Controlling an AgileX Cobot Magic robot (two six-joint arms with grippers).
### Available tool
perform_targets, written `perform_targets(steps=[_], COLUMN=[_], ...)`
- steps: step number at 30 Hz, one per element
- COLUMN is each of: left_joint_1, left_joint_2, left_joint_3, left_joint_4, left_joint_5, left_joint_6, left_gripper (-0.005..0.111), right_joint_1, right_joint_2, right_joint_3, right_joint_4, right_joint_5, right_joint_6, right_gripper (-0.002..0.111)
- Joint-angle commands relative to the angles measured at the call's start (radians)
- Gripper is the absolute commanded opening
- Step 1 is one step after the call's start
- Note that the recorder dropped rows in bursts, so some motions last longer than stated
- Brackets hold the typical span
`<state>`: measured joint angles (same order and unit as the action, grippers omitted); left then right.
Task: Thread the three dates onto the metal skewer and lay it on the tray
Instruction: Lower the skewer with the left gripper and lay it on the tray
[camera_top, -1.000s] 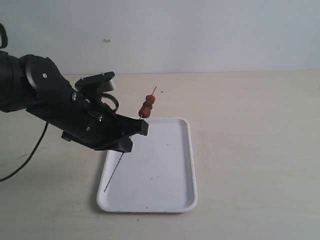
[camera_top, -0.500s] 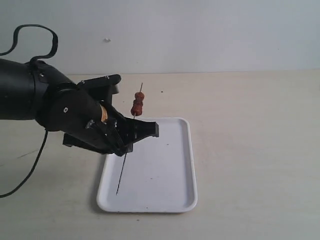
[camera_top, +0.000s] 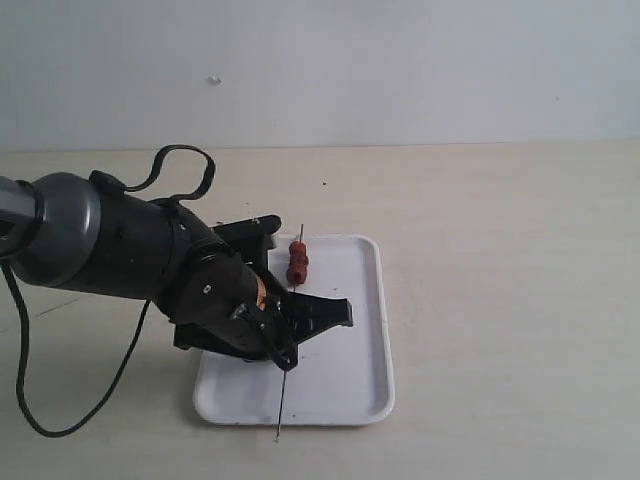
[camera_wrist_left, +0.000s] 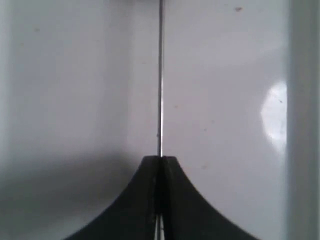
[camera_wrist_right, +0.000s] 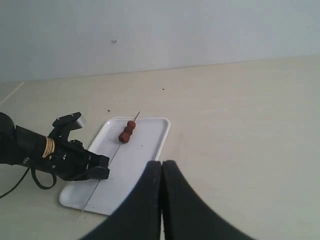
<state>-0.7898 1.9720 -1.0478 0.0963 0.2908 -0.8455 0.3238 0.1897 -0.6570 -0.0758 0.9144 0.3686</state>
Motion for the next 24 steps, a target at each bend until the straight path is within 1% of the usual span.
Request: perform_targets(steps=[1,2,4,9,11,13,22,24], left_joint_1=[-0.005,-0.005,-0.005,-0.005,-0.005,-0.005,-0.005,-0.005], left_joint_2=[-0.001,-0.001,-0.001,-0.001,-0.001,-0.001,-0.034,-0.038], left_joint_3=[-0.013,-0.013,-0.013,-0.013,-0.013,-0.013,-0.013,-0.013], left_joint_4=[0.006,0.006,0.006,0.006,0.006,0.006,0.006,0.006], left_joint_5=[-0.007,-0.003,0.011,0.029,0.029,0.032,0.083,0.083], left_joint_6=[0.006,0.006,0.006,0.006,0.006,0.008,0.019,0.019], left_gripper=[0.000,0.001,0.007,0.039,0.046,0.048,0.048,0.054], right_joint_1=[0.001,0.001,0.001,0.001,0.001,0.001,0.001,0.001], right_joint_2=[-0.007,-0.007,-0.007,-0.007,-0.007,-0.007,-0.007,-0.007], right_joint_3=[0.002,0.002,0.002,0.002,0.002,0.002,0.002,0.002], right_joint_4=[-0.001,-0.001,-0.001,-0.001,-0.001,-0.001,-0.004,-0.005], right_joint_5=[-0.003,-0.003,-0.003,-0.003,-0.003,-0.003,-0.003,-0.003], right_joint_6=[-0.010,-0.010,-0.010,-0.010,-0.010,-0.010,-0.010,-0.010], right_gripper=[0.000,0.000,0.000,0.000,0.000,0.000,0.000,0.000])
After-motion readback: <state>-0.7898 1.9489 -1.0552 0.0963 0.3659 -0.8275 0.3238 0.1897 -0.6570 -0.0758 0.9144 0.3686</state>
